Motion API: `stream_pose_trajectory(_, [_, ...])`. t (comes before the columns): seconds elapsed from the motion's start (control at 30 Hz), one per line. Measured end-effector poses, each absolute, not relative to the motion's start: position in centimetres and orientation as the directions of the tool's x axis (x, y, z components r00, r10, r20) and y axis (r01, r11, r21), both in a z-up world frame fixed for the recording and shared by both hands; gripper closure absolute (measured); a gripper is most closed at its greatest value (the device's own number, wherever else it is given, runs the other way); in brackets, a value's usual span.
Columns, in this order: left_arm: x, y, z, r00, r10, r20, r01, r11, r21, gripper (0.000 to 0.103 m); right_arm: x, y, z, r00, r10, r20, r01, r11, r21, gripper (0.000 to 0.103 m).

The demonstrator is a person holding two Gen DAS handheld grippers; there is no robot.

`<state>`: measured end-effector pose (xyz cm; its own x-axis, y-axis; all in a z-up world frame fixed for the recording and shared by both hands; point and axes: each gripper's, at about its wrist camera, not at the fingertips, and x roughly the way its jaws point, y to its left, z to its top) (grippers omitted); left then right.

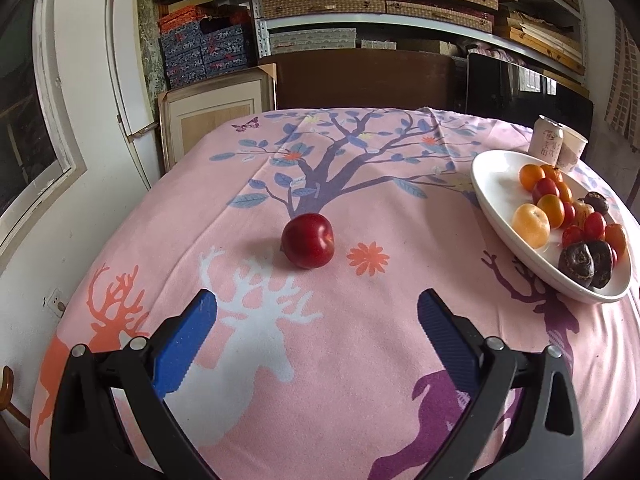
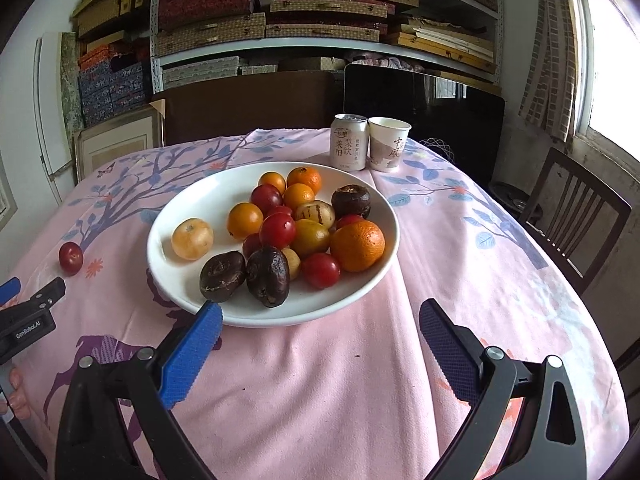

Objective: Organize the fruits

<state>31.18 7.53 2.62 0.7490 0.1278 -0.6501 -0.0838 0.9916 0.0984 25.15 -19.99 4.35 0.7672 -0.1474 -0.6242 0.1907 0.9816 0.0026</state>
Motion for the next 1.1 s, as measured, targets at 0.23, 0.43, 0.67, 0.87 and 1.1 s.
stream_pose_trajectory(0.23, [31.0, 7.3, 2.8, 0.756, 0.139, -0.64, -0.088, 0.99, 0.111, 0.004, 25.3, -19.9, 4.1, 0.768, -0.143, -0.624, 0.176, 0.984, -0.01, 0.004])
stream_pose_trajectory(0.43, [32.4, 7.2, 1.9, 0.711, 0.126, -0.692, -0.051, 0.99, 0.128, 0.004, 27.5, -21.3, 4.3, 0.733, -0.294, -0.614, 0.285, 0.952, -0.116, 0.003])
stream_pose_trajectory(0.67, [35.2, 8.8, 0.4, 0.595, 0.197, -0.779, -0.116, 0.98, 0.16, 0.004, 33.6, -23.1, 7.3, 0.669, -0.281, -0.688, 0.287, 0.952, -0.11, 0.004])
stream_pose_trajectory(0.87, [35.9, 8.2, -0.1, 0.586, 0.22, -0.78, -0.114, 0.975, 0.19, 0.004, 38.1, -22.6, 8.3, 0.653, -0.274, -0.706, 0.243, 0.959, -0.147, 0.004])
stream_pose_trajectory(1.1, [37.8, 9.3, 0.0, 0.553, 0.244, -0.796, -0.176, 0.969, 0.174, 0.004, 41.3, -22.0, 7.7, 0.606, -0.24, -0.758, 0.179, 0.97, -0.164, 0.004])
